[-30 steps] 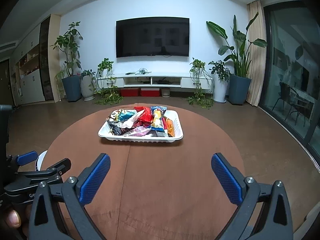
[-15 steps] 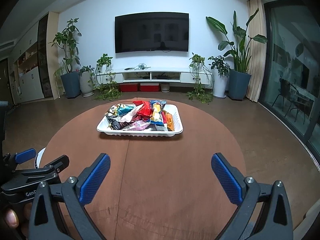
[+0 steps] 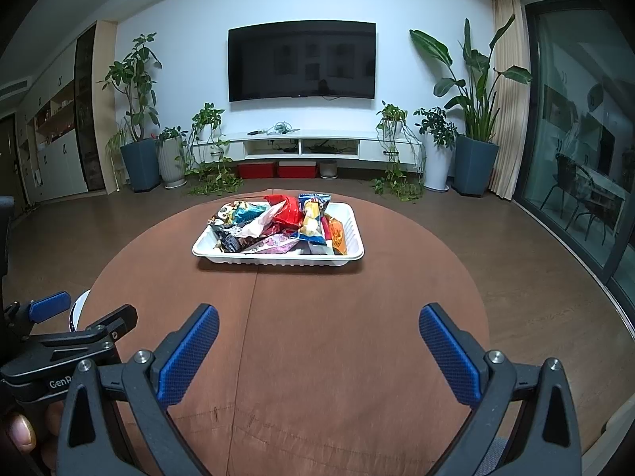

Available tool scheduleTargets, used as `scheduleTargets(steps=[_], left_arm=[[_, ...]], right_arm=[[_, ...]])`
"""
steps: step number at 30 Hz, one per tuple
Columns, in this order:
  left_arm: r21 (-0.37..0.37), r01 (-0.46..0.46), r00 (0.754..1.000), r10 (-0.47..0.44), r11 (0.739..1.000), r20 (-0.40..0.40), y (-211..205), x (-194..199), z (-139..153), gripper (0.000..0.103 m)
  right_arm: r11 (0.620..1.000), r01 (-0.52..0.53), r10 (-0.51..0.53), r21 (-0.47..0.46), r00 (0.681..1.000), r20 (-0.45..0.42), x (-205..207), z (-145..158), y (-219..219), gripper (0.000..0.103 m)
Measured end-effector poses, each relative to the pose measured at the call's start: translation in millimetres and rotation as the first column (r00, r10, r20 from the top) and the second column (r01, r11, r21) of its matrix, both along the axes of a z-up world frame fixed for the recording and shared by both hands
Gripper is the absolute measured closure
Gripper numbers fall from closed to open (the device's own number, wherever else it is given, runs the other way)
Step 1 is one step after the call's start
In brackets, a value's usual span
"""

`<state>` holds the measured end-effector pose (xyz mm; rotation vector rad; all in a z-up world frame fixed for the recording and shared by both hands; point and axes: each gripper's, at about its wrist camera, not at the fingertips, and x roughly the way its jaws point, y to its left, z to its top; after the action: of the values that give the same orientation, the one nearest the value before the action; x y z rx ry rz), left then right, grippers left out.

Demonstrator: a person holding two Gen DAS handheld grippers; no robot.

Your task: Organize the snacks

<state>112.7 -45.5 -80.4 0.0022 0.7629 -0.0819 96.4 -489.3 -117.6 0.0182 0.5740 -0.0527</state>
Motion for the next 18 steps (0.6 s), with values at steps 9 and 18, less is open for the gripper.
scheduleTargets(steps=[9, 18], left_arm=[[0.000, 0.002, 1.000, -0.002, 1.000, 0.000, -0.3, -0.1, -0.9, 0.000], [0.000, 0.002, 1.000, -0.002, 1.000, 0.000, -0.3, -0.4, -0.4, 0.000]], right_arm=[[1.000, -0.002, 0.002, 0.003, 1.000, -0.005, -1.0, -3.3, -0.6, 0.000], [1.000, -0.003, 0.003, 0.002, 1.000, -0.012, -2.0, -7.1, -1.3, 0.000]])
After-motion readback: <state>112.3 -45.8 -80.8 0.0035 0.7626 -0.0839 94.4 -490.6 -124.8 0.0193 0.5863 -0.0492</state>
